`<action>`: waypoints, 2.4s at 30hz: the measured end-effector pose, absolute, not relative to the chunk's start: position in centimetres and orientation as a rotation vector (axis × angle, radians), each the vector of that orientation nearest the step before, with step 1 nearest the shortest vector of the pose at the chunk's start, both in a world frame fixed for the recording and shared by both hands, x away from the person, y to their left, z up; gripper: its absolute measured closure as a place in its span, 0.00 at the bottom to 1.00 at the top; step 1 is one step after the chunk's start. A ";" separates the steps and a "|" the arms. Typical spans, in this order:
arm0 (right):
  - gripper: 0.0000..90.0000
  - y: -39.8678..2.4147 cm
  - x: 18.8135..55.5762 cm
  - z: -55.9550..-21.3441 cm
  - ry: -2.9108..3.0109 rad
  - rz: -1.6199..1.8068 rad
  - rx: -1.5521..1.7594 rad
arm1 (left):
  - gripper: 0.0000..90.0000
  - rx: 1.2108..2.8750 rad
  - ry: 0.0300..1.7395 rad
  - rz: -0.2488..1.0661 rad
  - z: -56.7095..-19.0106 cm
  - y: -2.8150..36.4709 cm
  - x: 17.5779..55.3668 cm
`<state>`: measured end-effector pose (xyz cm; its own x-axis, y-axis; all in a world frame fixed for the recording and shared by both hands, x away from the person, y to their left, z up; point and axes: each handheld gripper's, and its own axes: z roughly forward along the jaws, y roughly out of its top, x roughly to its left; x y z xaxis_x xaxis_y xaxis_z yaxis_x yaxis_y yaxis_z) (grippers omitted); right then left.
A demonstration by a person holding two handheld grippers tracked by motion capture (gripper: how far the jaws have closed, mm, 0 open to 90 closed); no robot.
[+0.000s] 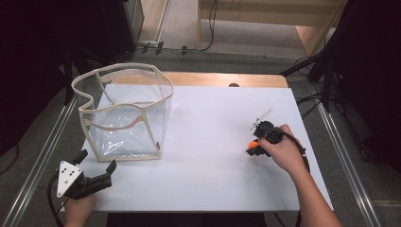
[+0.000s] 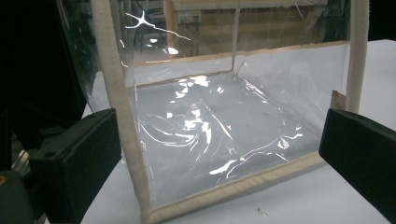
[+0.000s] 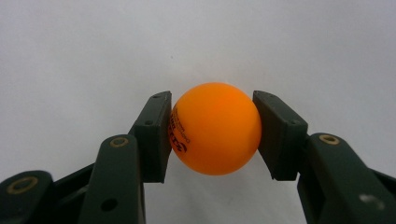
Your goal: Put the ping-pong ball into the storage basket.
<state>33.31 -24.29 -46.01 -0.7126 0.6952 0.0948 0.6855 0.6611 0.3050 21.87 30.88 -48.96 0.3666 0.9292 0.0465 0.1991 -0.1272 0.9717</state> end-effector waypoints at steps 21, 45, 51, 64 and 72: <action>0.53 -21.7 34.5 -44.3 2.879 0.561 1.071 | 0.00 1.591 1.036 0.881 -49.0 30.8 21.8; 0.53 -17.5 35.9 -42.3 2.927 0.581 0.945 | 0.00 1.594 1.030 0.882 -49.0 30.8 21.8; 0.53 -16.3 36.2 -42.1 2.944 0.584 0.907 | 0.00 1.596 1.027 0.881 -49.0 30.8 21.8; 0.53 -13.8 36.8 -41.5 2.970 0.604 0.851 | 0.00 1.604 1.024 0.883 -49.0 30.8 21.9; 0.53 -12.4 37.1 -41.1 2.984 0.620 0.797 | 0.00 1.607 1.019 0.885 -49.0 30.7 21.8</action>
